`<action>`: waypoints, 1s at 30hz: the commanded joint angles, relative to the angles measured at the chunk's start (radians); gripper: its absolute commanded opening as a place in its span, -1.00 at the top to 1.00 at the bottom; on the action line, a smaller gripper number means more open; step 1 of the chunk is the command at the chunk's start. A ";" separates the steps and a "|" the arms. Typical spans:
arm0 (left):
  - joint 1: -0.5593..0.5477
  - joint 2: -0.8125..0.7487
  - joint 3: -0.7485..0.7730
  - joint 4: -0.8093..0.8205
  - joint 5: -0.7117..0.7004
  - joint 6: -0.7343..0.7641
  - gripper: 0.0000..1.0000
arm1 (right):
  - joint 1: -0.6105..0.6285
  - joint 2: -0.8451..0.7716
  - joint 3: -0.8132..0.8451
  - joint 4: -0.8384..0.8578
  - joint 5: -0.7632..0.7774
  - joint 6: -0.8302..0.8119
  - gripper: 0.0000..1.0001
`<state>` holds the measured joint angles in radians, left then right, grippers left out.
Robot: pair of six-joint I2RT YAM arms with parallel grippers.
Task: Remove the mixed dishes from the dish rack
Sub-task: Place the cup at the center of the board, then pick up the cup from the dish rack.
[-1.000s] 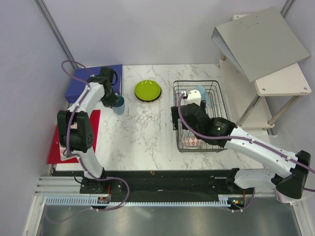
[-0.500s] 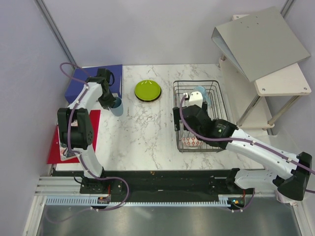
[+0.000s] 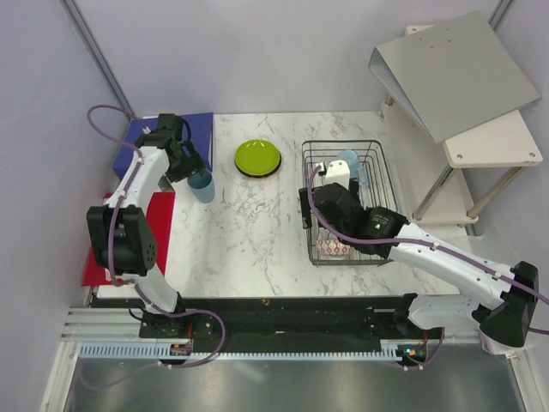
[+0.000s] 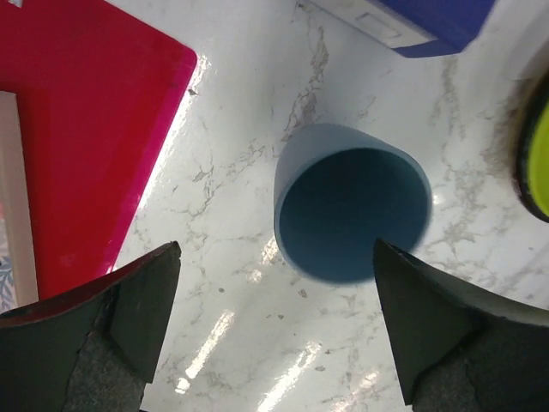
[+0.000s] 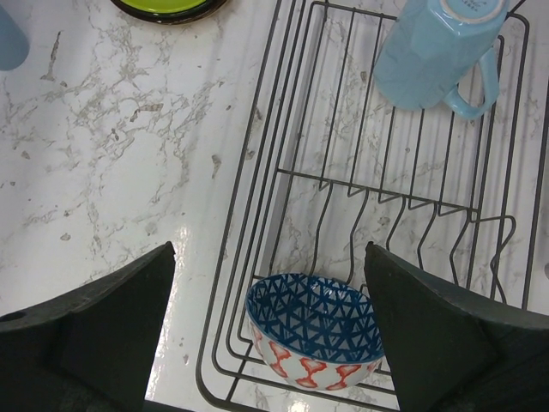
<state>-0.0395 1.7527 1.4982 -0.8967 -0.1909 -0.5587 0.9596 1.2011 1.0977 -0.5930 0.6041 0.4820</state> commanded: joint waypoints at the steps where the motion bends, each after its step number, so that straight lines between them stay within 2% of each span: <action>1: -0.060 -0.238 0.033 -0.008 -0.053 -0.043 -0.99 | -0.042 0.031 0.048 -0.010 0.065 0.001 -0.96; 6: -0.302 -0.386 0.050 0.024 -0.130 -0.032 -0.99 | -0.218 0.116 0.120 -0.008 0.091 0.001 -0.96; 9: -0.431 -0.481 -0.048 0.147 -0.108 -0.021 -0.99 | -0.254 0.187 0.119 0.073 0.120 -0.019 -0.96; 10: -0.457 -0.533 -0.082 0.185 -0.060 -0.014 -0.99 | -0.263 0.207 0.120 0.091 0.125 -0.022 -0.96; 13: -0.540 -0.593 -0.254 0.312 0.000 -0.030 -0.99 | -0.308 0.313 0.183 0.110 0.128 -0.026 -0.96; 15: -0.583 -0.643 -0.311 0.360 0.010 -0.038 -0.99 | -0.332 0.396 0.247 0.116 0.141 -0.051 -0.96; 17: -0.603 -0.683 -0.383 0.421 0.014 -0.029 -0.99 | -0.347 0.461 0.310 0.125 0.157 -0.056 -0.96; 22: -0.612 -0.729 -0.461 0.433 0.010 -0.017 -0.98 | -0.378 0.566 0.410 0.150 0.192 -0.095 -0.96; 30: -0.611 -0.766 -0.549 0.462 0.004 -0.010 -0.99 | -0.456 0.666 0.485 0.150 0.115 -0.095 -0.96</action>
<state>-0.6483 1.0027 0.9817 -0.5072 -0.1810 -0.5713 0.5388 1.8431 1.5394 -0.4622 0.7391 0.3954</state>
